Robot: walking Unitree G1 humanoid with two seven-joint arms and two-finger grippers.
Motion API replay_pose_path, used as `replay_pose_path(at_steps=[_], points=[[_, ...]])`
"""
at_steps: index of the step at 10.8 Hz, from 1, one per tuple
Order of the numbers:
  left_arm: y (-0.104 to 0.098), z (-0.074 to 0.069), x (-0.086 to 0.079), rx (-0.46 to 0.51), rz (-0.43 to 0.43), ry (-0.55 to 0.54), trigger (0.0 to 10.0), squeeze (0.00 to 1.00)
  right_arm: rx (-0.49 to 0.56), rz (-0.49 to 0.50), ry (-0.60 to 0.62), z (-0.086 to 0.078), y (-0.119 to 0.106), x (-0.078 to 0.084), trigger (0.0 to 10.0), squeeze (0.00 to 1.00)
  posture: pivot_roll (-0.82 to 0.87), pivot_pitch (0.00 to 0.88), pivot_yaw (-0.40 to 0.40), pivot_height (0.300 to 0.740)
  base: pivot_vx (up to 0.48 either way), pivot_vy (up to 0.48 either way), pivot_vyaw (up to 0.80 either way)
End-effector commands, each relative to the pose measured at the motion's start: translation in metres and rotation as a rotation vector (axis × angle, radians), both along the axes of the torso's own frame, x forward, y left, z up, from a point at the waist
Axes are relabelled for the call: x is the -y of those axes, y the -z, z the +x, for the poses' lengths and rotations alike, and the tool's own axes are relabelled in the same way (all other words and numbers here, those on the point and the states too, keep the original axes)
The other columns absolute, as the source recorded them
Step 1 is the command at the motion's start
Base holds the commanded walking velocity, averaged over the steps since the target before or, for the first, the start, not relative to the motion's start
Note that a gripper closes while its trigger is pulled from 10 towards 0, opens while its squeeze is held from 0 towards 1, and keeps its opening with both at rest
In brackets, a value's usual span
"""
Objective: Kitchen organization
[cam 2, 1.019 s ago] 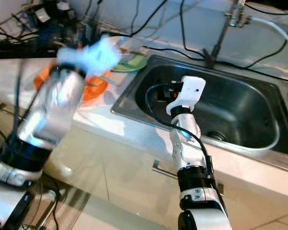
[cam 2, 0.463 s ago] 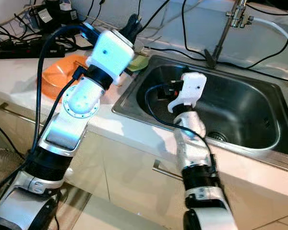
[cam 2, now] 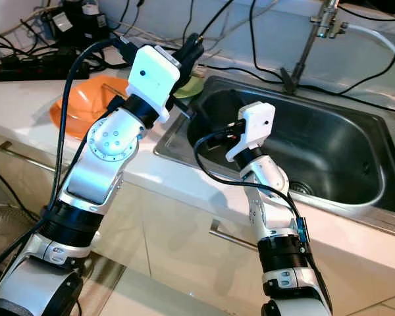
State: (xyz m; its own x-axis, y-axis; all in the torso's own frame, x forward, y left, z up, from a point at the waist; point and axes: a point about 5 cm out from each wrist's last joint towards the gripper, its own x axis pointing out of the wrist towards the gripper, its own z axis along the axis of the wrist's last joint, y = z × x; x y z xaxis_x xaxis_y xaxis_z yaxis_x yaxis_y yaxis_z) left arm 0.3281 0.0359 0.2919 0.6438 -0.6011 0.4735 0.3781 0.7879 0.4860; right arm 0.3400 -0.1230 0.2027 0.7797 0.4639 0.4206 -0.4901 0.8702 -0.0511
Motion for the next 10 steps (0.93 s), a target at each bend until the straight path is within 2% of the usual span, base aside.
replay_pose_path(at_steps=[1,3,6,8,10], points=[[-0.002,-0.006,0.01,0.004,0.02,0.066,10.0,0.0,0.015,0.004,-0.015,-0.002,-0.005,0.0,10.0,0.0,0.17,0.0,-0.034,0.725,0.0,0.0,0.0],[0.01,-0.008,0.016,-0.058,0.054,0.123,10.0,0.0,0.012,0.021,-0.008,0.0,-0.006,-0.003,10.0,0.0,0.18,0.0,-0.035,0.725,0.0,0.0,0.0],[0.012,-0.007,0.013,-0.107,0.018,0.149,10.0,0.0,0.01,0.043,0.035,0.001,-0.009,-0.001,10.0,0.0,0.18,0.0,-0.036,0.725,0.0,0.0,0.0],[0.012,-0.01,0.014,-0.134,-0.012,0.184,10.0,0.0,0.005,0.044,0.033,0.001,-0.008,-0.002,10.0,0.0,0.18,0.0,-0.034,0.725,0.0,0.0,0.0],[0.009,-0.014,0.014,-0.186,-0.096,0.253,10.0,0.0,-0.015,0.037,0.01,0.0,-0.003,-0.006,10.0,0.0,0.18,0.0,-0.036,0.725,0.0,0.0,0.0]])
